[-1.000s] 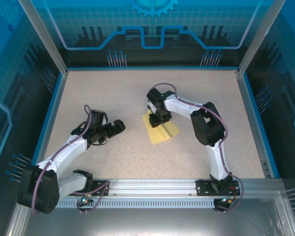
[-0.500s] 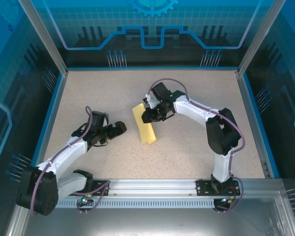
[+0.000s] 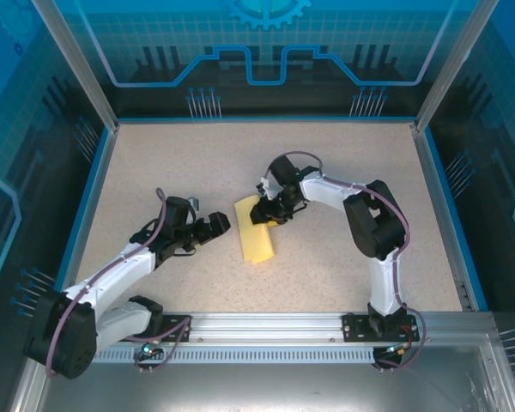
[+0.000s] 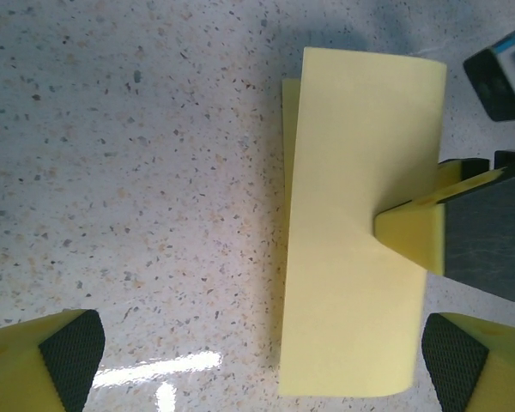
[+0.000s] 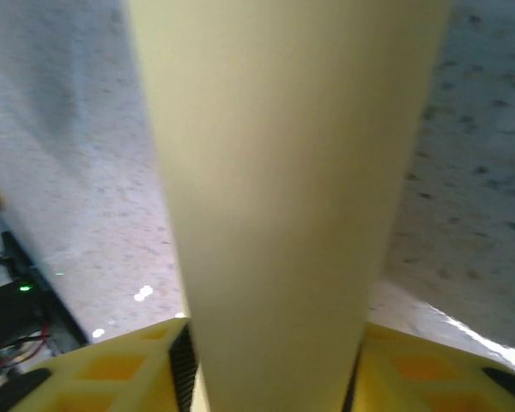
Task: Fold a paper plane with a square sheet of paper (pick it up from the middle)
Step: Fold the square sheet of paper in half at the center of the table.
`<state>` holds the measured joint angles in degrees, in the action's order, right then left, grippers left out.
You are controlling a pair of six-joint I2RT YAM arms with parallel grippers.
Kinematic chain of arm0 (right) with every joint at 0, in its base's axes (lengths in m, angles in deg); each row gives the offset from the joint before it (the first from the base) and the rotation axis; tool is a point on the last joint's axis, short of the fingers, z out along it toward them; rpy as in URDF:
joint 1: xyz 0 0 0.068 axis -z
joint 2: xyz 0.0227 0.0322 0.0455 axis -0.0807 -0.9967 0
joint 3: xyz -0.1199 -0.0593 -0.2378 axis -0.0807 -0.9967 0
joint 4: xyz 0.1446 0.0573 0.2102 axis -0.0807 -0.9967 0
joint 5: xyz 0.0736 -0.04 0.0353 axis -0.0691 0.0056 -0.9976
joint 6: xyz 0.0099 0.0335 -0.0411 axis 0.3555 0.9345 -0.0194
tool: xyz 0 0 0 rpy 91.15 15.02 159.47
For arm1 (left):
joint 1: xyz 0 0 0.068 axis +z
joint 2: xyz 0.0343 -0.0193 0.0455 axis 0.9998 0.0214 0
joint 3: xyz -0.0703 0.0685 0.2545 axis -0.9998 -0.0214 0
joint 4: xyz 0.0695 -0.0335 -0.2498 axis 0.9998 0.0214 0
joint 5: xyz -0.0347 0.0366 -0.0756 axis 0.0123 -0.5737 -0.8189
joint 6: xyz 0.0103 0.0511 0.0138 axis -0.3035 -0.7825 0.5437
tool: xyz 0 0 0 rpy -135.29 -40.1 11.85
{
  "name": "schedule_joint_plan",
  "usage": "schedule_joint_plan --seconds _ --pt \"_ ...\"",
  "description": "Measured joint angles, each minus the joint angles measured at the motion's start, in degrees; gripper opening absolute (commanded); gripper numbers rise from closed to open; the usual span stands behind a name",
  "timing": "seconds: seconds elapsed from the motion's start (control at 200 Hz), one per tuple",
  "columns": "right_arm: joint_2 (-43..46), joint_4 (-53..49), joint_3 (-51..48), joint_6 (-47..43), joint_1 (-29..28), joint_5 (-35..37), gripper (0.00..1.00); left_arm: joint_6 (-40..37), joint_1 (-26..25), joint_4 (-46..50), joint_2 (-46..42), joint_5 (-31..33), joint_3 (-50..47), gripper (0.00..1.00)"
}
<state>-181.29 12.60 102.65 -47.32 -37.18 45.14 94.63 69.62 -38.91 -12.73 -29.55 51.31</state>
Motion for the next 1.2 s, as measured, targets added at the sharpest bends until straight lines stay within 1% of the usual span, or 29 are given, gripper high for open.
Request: schedule_joint_plan --seconds 0.095,0.19,0.415,0.535,0.695,0.92,1.095,1.195 --pt "0.0 -1.7 0.0 -2.3 0.0 3.3 0.58 0.0 -0.2 -0.3 0.0 0.0 0.0 0.99" --pt "0.0 -3.0 0.0 -3.8 0.0 5.6 0.58 0.0 -0.5 -0.3 0.4 0.0 0.0 0.99" --pt "0.0 -4.9 0.0 -6.3 0.0 7.8 0.52 0.2 -1.5 -1.1 2.4 -0.2 0.0 0.98" --pt "0.0 -5.0 0.0 -6.2 0.3 8.5 0.5 1.6 -2.2 -3.1 4.3 -0.8 0.0 0.95" --pt "0.1 -4.0 -0.2 -4.6 1.1 9.4 0.53 3.0 -3.7 -6.0 7.7 -1.3 0.1 0.93" --pt "1.8 -3.6 -1.6 -3.1 1.2 13.7 0.57 4.2 -4.9 -8.0 11.1 -1.5 1.3 0.93" --pt "3.3 -3.9 -1.6 -3.1 1.2 15.9 0.55 4.2 -5.1 -9.0 12.8 -1.4 2.5 0.92" --pt "3.2 -4.4 -1.6 -3.6 1.2 16.0 0.55 4.5 -5.4 -9.4 13.3 -1.5 2.8 0.87"
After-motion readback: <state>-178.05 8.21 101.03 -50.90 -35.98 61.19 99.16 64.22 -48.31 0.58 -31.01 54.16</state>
